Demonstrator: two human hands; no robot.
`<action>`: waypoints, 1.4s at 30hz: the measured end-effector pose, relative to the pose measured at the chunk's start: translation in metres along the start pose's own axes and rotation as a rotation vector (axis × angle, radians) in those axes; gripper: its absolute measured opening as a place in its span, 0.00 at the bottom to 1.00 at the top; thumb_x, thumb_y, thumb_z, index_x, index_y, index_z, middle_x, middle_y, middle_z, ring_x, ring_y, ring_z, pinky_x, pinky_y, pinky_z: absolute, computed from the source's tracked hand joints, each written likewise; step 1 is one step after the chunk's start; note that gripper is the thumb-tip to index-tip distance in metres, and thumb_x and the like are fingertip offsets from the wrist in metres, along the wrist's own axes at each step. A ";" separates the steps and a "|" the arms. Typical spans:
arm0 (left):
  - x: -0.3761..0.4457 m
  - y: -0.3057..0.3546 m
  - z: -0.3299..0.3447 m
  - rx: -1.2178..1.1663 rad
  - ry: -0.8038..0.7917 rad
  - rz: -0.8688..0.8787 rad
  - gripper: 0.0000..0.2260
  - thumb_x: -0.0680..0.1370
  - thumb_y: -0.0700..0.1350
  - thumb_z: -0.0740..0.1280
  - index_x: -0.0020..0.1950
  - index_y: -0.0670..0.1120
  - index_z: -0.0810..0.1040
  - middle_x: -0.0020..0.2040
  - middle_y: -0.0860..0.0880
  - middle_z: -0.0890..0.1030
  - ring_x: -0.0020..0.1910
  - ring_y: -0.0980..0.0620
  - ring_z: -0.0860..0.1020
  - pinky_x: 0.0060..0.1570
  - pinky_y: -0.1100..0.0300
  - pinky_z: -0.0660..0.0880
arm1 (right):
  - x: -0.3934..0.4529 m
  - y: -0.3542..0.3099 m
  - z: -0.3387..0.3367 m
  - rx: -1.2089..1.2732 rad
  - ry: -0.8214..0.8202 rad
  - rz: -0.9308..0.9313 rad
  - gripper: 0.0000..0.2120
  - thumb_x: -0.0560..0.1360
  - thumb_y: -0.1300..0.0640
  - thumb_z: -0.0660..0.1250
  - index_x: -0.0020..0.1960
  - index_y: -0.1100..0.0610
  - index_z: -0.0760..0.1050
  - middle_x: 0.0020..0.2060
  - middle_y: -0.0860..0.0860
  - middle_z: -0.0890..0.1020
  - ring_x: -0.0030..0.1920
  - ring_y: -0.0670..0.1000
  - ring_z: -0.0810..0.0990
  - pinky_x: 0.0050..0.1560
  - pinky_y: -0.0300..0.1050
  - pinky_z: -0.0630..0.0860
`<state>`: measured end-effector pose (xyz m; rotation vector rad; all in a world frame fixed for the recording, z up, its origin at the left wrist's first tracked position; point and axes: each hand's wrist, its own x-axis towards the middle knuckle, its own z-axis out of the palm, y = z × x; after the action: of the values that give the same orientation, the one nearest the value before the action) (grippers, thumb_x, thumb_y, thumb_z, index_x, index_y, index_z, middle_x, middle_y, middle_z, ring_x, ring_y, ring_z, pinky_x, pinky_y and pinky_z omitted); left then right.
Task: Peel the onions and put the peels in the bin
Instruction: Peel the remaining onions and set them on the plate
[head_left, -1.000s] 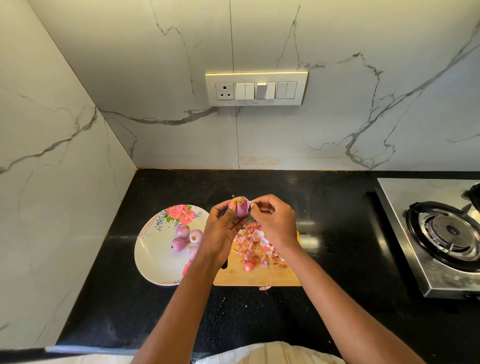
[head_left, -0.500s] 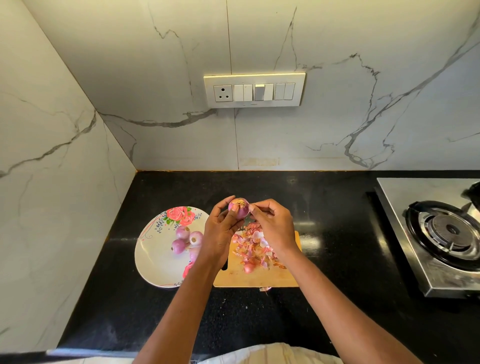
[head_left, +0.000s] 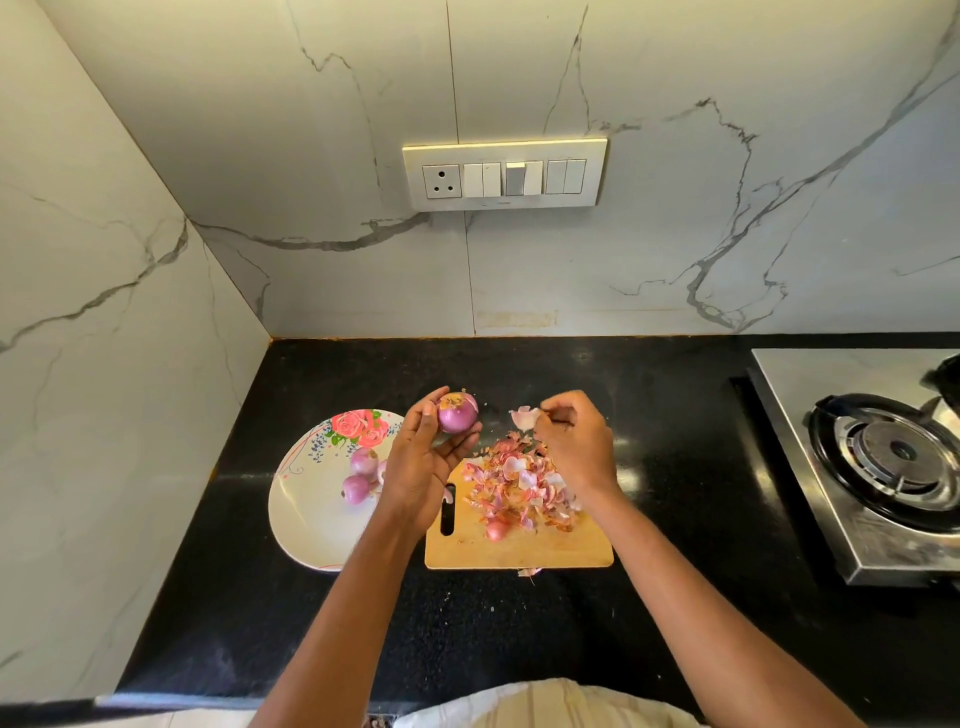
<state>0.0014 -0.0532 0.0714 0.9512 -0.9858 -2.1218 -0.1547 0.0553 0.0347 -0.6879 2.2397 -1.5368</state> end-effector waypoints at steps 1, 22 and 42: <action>-0.001 -0.001 0.000 0.017 -0.003 -0.006 0.12 0.85 0.45 0.59 0.66 0.48 0.77 0.59 0.45 0.83 0.56 0.44 0.84 0.54 0.55 0.83 | -0.002 0.000 0.001 -0.032 -0.056 -0.055 0.07 0.77 0.61 0.72 0.52 0.52 0.79 0.47 0.44 0.84 0.48 0.40 0.82 0.44 0.31 0.78; 0.004 -0.013 0.014 0.179 -0.064 -0.034 0.13 0.81 0.46 0.67 0.64 0.44 0.73 0.60 0.41 0.82 0.56 0.46 0.84 0.53 0.58 0.82 | -0.015 -0.019 0.012 -0.114 -0.143 -0.414 0.11 0.77 0.59 0.74 0.59 0.58 0.83 0.49 0.49 0.86 0.49 0.42 0.84 0.52 0.33 0.80; 0.002 -0.015 0.012 0.215 -0.056 -0.034 0.11 0.81 0.45 0.68 0.63 0.45 0.80 0.57 0.43 0.84 0.55 0.45 0.85 0.50 0.59 0.81 | -0.010 -0.017 0.012 0.110 -0.051 -0.040 0.04 0.76 0.57 0.74 0.50 0.54 0.83 0.42 0.43 0.85 0.45 0.38 0.83 0.43 0.31 0.79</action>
<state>-0.0121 -0.0421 0.0641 1.0217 -1.2544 -2.1113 -0.1366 0.0473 0.0462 -0.7358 2.0988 -1.6289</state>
